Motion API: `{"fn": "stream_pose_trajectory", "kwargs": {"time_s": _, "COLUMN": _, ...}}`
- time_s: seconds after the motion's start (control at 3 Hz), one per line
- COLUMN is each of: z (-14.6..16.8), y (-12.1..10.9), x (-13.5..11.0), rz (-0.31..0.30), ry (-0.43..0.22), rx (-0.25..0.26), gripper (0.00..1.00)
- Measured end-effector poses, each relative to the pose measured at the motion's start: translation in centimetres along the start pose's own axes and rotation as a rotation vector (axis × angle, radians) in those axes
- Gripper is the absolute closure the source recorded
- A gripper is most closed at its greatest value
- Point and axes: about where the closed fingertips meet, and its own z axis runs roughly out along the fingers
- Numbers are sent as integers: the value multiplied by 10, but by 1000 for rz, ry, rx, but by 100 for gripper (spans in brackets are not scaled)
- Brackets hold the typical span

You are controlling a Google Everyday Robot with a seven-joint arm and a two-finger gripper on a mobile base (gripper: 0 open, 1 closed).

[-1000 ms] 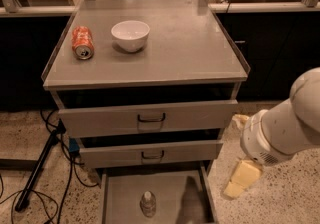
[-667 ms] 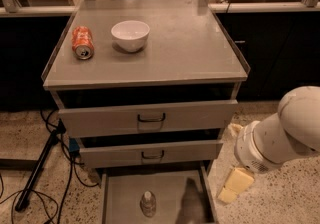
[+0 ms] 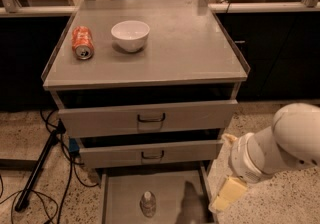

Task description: Pick water bottle from bottom drawer and place on counter

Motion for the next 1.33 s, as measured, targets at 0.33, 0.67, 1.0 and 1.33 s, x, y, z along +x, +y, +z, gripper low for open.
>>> {"fn": "stream_pose_trajectory", "kwargs": {"time_s": 0.33, "z": 48, "y": 9, "x": 9, "rz": 5, "ry": -48, "rx": -35, "gripper": 0}}
{"fn": "stream_pose_trajectory", "kwargs": {"time_s": 0.67, "z": 129, "y": 23, "x": 18, "rz": 1, "ry": -88, "rx": -104, "gripper": 0}}
{"fn": "stream_pose_trajectory", "kwargs": {"time_s": 1.0, "z": 130, "y": 23, "x": 18, "rz": 2, "ry": -89, "rx": -106, "gripper": 0}}
{"fn": "stream_pose_trajectory", "kwargs": {"time_s": 1.33, "z": 138, "y": 27, "x": 22, "rz": 8, "ry": -102, "rx": -119, "gripper": 0}}
